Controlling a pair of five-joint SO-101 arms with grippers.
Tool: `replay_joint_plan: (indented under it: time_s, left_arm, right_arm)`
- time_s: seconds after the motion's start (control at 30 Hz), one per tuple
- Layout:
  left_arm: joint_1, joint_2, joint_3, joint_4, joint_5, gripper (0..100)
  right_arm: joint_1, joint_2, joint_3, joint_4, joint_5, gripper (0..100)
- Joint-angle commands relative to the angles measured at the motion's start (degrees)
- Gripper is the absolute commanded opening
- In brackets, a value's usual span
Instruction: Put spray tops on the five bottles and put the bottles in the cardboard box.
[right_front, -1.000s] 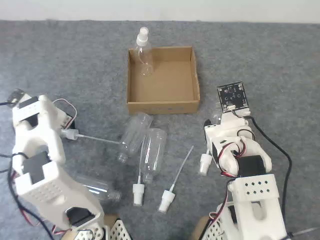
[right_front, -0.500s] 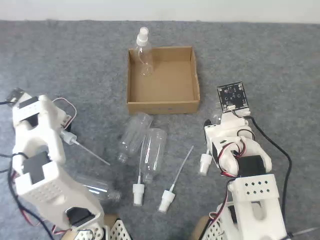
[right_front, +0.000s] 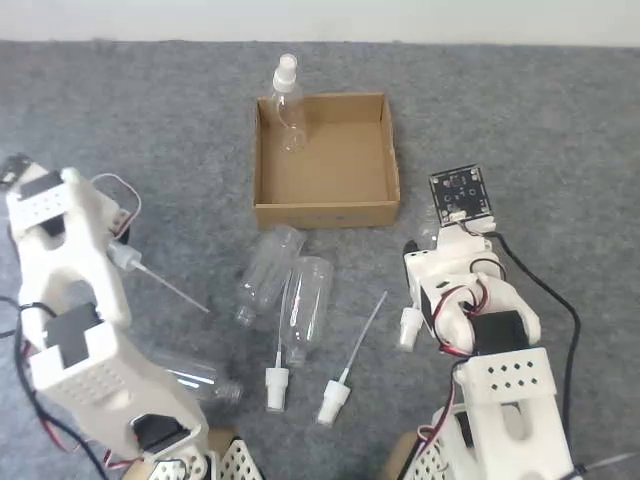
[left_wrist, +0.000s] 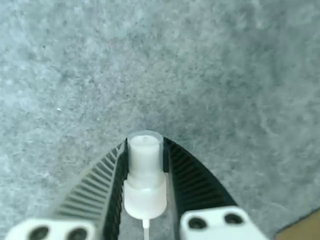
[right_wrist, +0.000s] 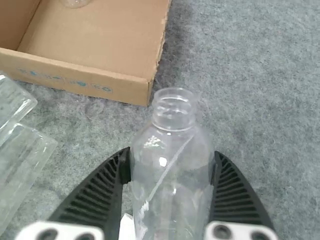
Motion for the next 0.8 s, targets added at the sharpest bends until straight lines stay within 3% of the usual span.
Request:
replay_joint_plan:
  time_s: [0.0,0.5,0.77]
  left_arm:
    - [0.0,-1.14,-7.78,5.19,0.18,1]
    - [-0.26,-1.32,-24.4,19.16,0.18,1]
    - [-0.18,-12.84,-24.31,20.13,0.18,1]
  right_arm:
    - [-0.48,-2.24,-0.09,-0.84,0.79,12.5]
    - [-4.44,-2.33,-0.26,0.4,0.44,12.5]
    - [-4.44,-12.7,2.2,3.56,0.44,12.5]
